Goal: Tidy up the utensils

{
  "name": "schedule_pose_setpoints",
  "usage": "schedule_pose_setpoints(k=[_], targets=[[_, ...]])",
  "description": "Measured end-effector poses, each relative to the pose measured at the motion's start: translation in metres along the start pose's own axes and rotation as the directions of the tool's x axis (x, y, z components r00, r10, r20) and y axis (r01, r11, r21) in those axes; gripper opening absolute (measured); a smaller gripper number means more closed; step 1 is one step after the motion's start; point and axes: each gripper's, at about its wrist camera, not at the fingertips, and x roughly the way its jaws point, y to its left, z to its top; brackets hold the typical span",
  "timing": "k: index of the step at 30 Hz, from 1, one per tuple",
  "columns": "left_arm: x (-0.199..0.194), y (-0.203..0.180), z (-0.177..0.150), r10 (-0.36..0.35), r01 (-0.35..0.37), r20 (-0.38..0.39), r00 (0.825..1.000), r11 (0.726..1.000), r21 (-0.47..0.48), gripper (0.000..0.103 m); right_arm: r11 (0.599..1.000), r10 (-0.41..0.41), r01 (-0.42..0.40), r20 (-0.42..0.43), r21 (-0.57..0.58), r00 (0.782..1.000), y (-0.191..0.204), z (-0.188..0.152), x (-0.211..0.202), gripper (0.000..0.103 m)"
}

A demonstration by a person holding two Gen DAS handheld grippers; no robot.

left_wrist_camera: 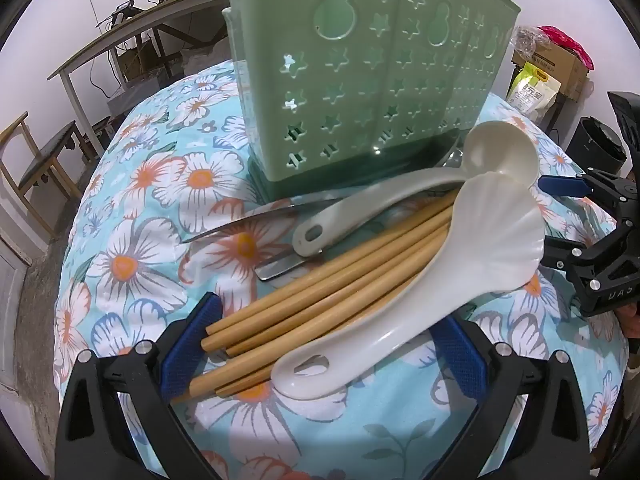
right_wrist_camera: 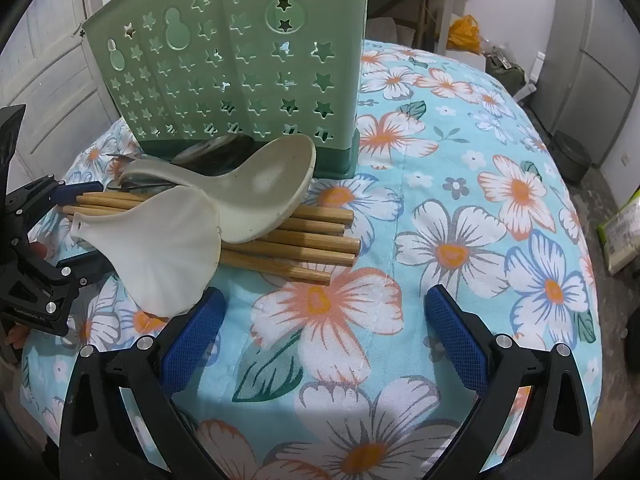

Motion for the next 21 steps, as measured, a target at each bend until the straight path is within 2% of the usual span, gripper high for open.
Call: schedule_pose_setpoints(k=[21], targets=[[-0.0009, 0.0000, 0.0001, -0.004, 0.004, 0.005, 1.000, 1.000, -0.002, 0.099, 1.000, 0.003, -0.003, 0.000, 0.002, 1.000, -0.0001, 0.0000, 0.0000, 0.097]])
